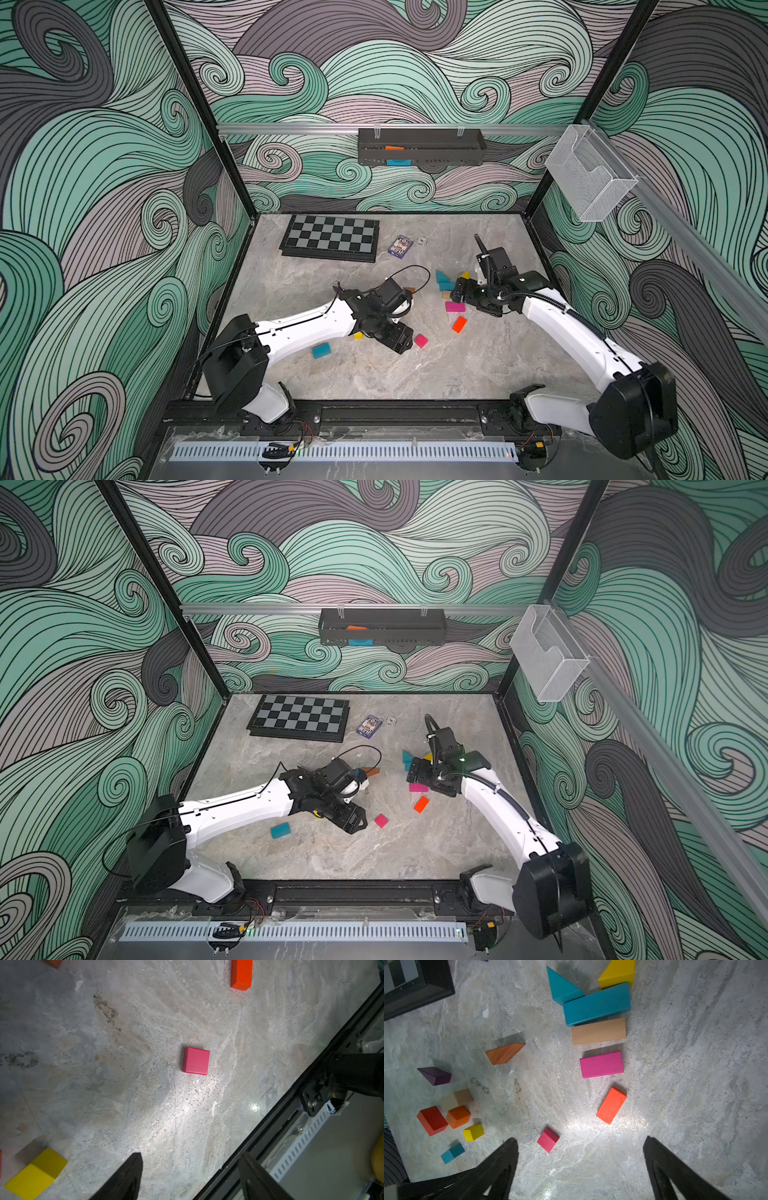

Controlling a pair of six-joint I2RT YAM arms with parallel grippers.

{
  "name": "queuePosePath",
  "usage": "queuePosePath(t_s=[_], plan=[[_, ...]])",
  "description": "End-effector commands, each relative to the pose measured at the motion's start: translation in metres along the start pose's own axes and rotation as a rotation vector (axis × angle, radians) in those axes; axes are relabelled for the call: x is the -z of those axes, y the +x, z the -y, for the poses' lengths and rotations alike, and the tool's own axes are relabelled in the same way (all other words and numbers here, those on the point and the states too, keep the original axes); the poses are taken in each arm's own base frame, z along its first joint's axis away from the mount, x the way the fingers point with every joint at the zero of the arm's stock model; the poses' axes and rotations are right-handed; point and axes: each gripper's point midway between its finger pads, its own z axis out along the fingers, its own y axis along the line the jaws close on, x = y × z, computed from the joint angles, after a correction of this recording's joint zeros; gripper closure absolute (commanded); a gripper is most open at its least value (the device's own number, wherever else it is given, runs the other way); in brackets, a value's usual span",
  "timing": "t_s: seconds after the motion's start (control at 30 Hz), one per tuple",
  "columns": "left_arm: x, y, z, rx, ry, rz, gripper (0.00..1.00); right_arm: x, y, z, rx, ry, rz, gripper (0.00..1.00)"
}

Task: Assemble a carrot with building blocks
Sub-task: Pick up the building block from the center of the board.

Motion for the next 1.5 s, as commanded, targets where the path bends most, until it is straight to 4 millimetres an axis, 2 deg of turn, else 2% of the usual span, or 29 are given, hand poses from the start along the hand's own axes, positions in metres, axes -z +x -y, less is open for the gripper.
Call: queuePosePath(t_s=[0.0,0.17,0.37,0.6,0.7,0.83,1.03,1.17,1.3,1.47], plan=[[-0.012,-0.016,0.002,-0.048,-0.062,0.037,0.25,0.017,-0.001,0.001,0.029,-0.016,0.025,0.03],[-0.034,-0.028,-0.002,-0.086,-0.136,0.053,0.26,0.039,-0.009,-0.002,0.037,-0.04,0.068,0.01],[-0.053,-0.043,0.005,-0.138,-0.174,0.082,0.32,0.063,-0.02,-0.01,0.052,-0.076,0.117,0.01],[-0.076,-0.042,0.019,-0.185,-0.183,0.066,0.34,0.072,-0.022,-0.013,0.049,-0.104,0.125,0.01],[-0.084,-0.04,0.019,-0.188,-0.197,0.05,0.36,0.076,-0.022,-0.014,0.049,-0.115,0.132,0.01],[-0.093,-0.042,0.012,-0.181,-0.236,0.043,0.52,0.08,-0.023,-0.015,0.052,-0.13,0.142,0.02],[-0.101,-0.042,0.009,-0.184,-0.26,0.029,0.57,0.083,-0.023,-0.016,0.057,-0.146,0.142,0.01],[-0.104,-0.04,0.007,-0.178,-0.264,0.02,0.71,0.084,-0.023,-0.017,0.056,-0.15,0.144,0.01],[-0.104,-0.039,0.009,-0.181,-0.258,0.008,0.9,0.085,-0.024,-0.016,0.057,-0.15,0.151,0.01],[-0.096,-0.043,0.016,-0.2,-0.248,0.02,1.0,0.09,-0.027,-0.016,0.056,-0.157,0.166,0.01]])
